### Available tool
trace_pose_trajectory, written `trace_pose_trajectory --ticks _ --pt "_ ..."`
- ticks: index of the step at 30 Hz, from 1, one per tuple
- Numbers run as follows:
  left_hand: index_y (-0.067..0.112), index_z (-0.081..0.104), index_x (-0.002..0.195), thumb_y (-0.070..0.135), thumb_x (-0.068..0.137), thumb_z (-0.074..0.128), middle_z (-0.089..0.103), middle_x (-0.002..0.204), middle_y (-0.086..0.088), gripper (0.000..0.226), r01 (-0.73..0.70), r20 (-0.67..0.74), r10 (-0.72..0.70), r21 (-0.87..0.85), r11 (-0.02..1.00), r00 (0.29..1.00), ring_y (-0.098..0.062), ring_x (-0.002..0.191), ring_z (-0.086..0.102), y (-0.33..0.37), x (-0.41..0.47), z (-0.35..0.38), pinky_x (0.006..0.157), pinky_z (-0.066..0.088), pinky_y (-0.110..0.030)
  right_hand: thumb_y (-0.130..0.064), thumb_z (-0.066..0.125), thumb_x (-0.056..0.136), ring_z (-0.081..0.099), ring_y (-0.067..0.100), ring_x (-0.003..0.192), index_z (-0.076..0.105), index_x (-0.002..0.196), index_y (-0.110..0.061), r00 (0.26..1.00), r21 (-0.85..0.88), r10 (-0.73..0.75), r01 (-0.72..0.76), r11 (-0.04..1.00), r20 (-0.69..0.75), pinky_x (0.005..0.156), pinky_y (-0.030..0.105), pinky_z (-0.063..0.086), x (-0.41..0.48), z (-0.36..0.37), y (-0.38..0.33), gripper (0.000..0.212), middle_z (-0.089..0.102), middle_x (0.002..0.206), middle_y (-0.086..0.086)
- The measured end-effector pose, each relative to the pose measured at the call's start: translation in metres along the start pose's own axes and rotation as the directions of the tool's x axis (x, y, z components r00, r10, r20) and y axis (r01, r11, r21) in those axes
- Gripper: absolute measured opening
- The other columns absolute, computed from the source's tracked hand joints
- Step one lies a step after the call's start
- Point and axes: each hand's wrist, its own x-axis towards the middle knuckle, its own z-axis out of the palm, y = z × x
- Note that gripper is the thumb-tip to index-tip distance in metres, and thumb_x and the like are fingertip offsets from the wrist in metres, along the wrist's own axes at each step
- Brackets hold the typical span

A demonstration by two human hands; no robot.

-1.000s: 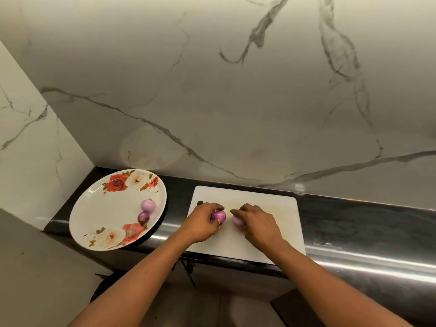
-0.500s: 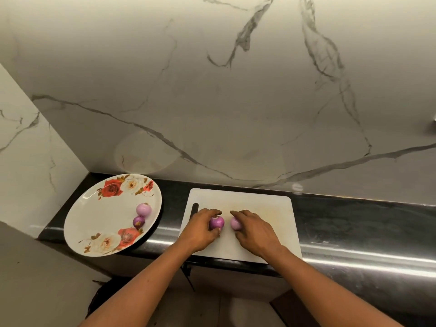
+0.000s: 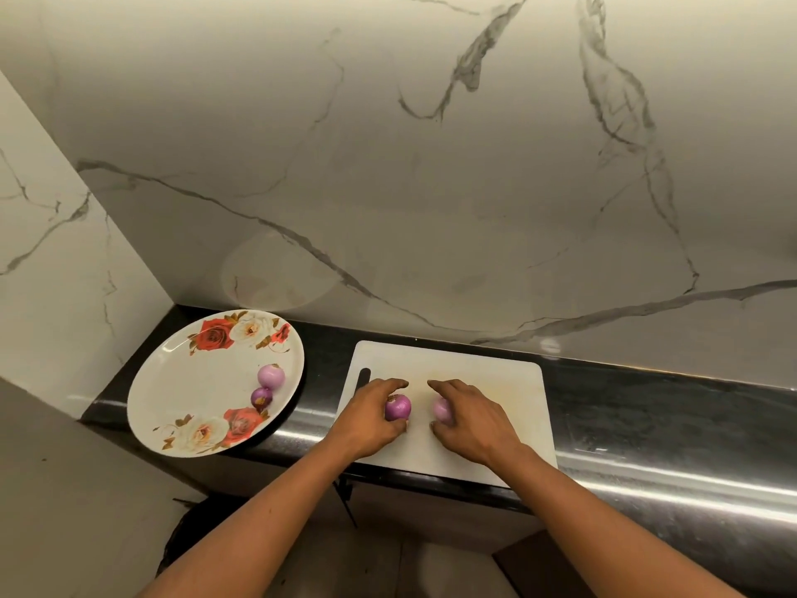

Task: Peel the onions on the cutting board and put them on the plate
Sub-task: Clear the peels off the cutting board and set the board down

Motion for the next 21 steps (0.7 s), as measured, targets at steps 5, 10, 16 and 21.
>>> trace_pose_trajectory --ticks 5,10,16,21 --pt "0.037 0.048 0.151 0.039 0.087 0.080 0.048 0.155 0.006 0.071 0.011 -0.054 -0.010 0.011 1.000 0.998 -0.018 0.139 0.051 -0.010 -0.013 -0.019 0.112 0.050 -0.042 -0.045 0.065 0.091 0.051 0.022 0.140 0.037 0.157 -0.035 0.998 -0.081 -0.018 0.022 0.996 0.057 0.108 0.040 0.050 0.010 -0.013 -0.009 0.073 0.046 0.159 -0.006" --pt "0.032 0.054 0.147 0.032 0.089 0.082 0.055 0.147 0.006 0.064 0.054 -0.220 -0.059 -0.032 0.998 0.974 -0.014 0.128 0.058 -0.028 -0.034 -0.054 0.102 0.053 -0.030 -0.045 0.068 0.090 0.053 0.022 0.139 0.042 0.155 -0.034 0.993 -0.133 -0.020 0.036 0.990 0.115 0.109 0.040 0.050 0.025 -0.028 -0.022 0.071 0.048 0.159 -0.006" --pt "0.019 0.064 0.135 0.015 0.089 0.081 0.060 0.129 -0.003 0.049 0.178 -0.478 -0.203 -0.098 0.979 0.855 -0.021 0.112 0.065 -0.063 -0.057 -0.092 0.092 0.055 -0.032 -0.045 0.068 0.090 0.053 0.021 0.138 0.050 0.150 -0.033 0.994 -0.100 -0.101 0.105 0.989 0.043 0.105 0.040 0.052 0.048 -0.032 -0.062 0.063 0.050 0.157 -0.006" --pt "0.016 0.061 0.137 0.020 0.092 0.079 0.056 0.138 -0.012 0.048 0.347 -0.577 -0.350 -0.120 0.930 0.738 -0.032 0.122 0.058 -0.091 -0.057 -0.108 0.103 0.050 -0.044 -0.036 0.066 0.092 0.053 0.022 0.137 0.052 0.149 -0.028 0.975 0.005 -0.219 0.219 0.976 0.045 0.108 0.040 0.050 0.069 -0.019 -0.119 0.060 0.051 0.155 -0.003"
